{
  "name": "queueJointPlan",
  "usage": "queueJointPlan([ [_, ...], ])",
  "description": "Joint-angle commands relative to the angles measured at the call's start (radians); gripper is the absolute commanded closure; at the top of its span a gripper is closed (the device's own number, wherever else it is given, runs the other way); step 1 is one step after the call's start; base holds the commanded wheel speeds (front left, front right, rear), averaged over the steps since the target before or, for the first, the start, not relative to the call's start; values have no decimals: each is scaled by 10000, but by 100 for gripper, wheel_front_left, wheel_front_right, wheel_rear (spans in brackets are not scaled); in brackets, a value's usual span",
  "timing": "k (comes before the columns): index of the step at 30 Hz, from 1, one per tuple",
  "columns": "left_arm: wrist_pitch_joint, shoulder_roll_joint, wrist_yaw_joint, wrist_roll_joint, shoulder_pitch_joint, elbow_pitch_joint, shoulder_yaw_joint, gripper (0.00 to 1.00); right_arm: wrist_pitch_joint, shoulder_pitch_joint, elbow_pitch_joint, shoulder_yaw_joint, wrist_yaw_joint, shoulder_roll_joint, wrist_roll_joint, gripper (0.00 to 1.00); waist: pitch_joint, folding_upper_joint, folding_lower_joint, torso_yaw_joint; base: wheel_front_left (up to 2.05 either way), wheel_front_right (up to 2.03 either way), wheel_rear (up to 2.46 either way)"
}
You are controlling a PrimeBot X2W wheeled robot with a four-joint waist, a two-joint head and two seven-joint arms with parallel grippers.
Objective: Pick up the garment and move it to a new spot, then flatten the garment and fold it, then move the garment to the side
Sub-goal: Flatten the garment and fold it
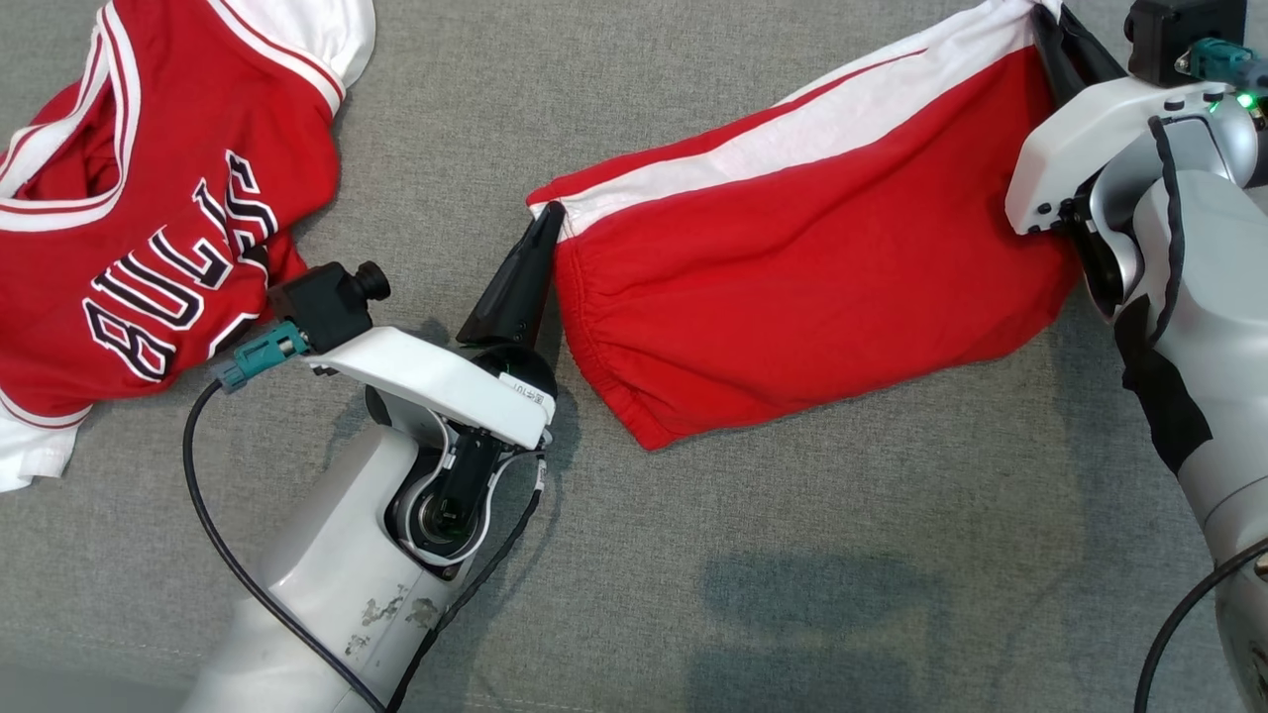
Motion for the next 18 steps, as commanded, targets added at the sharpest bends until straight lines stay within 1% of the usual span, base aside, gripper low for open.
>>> queueJointPlan([
  [1, -134, 341, -72, -64, -176, 50, 166, 100, -116, 9, -411, 30, -29, 206, -172, 100, 46, -1, 0, -3, 0, 0, 0],
  [4, -288, 415, -72, 11, -276, 216, -29, 100, -116, 116, -622, -127, -29, 203, -341, 100, 70, -1, 0, -12, 0, 0, 0],
  [5, -329, 424, -72, 36, -305, 283, -83, 86, -116, 150, -641, -180, -29, 206, -400, 100, 68, -1, 0, -18, 0, 0, 0],
  [6, -367, 437, -72, 78, -338, 355, -138, 78, -116, 177, -653, -235, -29, 213, -456, 78, 63, -1, 0, -24, 0, 0, 0],
  [7, -398, 436, -72, 93, -363, 414, -184, 67, -116, 198, -690, -291, -29, 222, -512, 47, 57, -1, 0, -31, 0, 0, 0],
  [8, -421, 443, -72, 99, -381, 494, -221, 24, -116, 221, -749, -350, -29, 230, -567, 0, 50, -1, 0, -44, 0, 0, 0],
  [9, -421, 443, -72, 99, -381, 494, -221, 24, -116, 221, -749, -350, -29, 230, -567, 0, 50, -1, 0, -44, 0, 0, 0],
  [10, -442, 461, -72, 134, -408, 601, -252, 0, -116, 250, -845, -430, -29, 237, -614, 0, 38, -1, 0, -62, 0, 0, 0],
  [12, -483, 491, -73, 255, -458, 827, -243, 0, -116, 339, -1023, -573, -29, 265, -723, 0, 2, -1, 0, -108, 0, 0, 0],
  [15, -531, 615, -73, 777, -502, 1014, -141, 0, -116, 570, -1448, -721, -29, 396, -785, 0, -116, -1, 0, -212, 0, 0, 0],
  [18, -542, 715, -73, 1862, -322, 787, 742, 0, -116, 979, -2082, -906, -29, 490, -714, 0, -290, -1, 0, -297, 0, 0, 0],
])
